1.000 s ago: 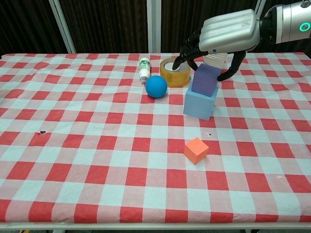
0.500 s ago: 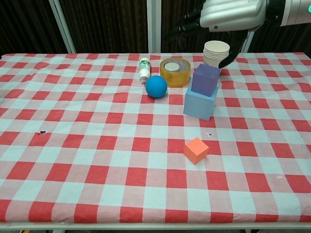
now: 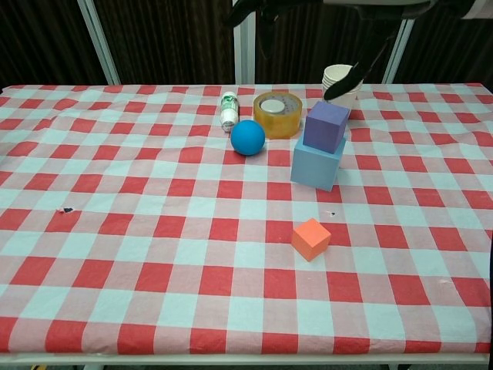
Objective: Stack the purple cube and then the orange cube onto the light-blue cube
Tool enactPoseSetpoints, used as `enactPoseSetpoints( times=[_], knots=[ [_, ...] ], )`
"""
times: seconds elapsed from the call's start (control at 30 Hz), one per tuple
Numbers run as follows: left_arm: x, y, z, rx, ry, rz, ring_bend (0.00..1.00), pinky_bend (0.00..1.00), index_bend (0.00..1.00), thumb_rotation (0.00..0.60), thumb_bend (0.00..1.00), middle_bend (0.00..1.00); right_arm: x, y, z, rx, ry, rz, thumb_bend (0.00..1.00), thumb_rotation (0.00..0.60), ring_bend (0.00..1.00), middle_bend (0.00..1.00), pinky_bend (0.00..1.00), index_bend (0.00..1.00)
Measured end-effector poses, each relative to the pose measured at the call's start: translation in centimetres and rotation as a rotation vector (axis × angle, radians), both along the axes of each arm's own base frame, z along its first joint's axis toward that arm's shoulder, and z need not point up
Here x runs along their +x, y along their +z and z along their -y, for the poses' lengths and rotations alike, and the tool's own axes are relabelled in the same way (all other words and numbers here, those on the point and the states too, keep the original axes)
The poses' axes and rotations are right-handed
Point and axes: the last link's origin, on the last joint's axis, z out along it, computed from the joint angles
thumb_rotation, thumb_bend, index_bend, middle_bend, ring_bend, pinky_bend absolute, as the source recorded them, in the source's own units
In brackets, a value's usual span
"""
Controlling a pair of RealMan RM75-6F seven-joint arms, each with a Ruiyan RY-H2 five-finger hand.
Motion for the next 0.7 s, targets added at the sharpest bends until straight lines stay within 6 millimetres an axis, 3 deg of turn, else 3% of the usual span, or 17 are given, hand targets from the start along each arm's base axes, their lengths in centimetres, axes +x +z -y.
enactPoseSetpoints(
  times=[0.13,0.23,0.7],
  knots=[
    [0.0,0.1,0.1,0.006,0.003,0.006,0.13,0.25,0.16,0.6,0.11,0.17,-0.1,-1.6,-3.3,-0.006,-0.059,-0.081,0.02,0.6,0.14,0.38,0.14,0.14],
    [0.0,0.1,0.1,0.006,0.004,0.009,0.13,0.25,0.16,0.6,0.11,0.17,-0.8,-2.8,-4.6,-0.014,-0.11,-0.172,0.02,0.6,0.14,0.38,0.14,0.14],
    [0.2,0.2,0.1,0.01,-0.001,0.024,0.13,0.25,0.17,0.6,0.11,0.17,-2.7,-8.1,-6.0,0.079,-0.3,-0.321,0.02,0.6,0.14,0.39,0.13,0.14]
  ],
)
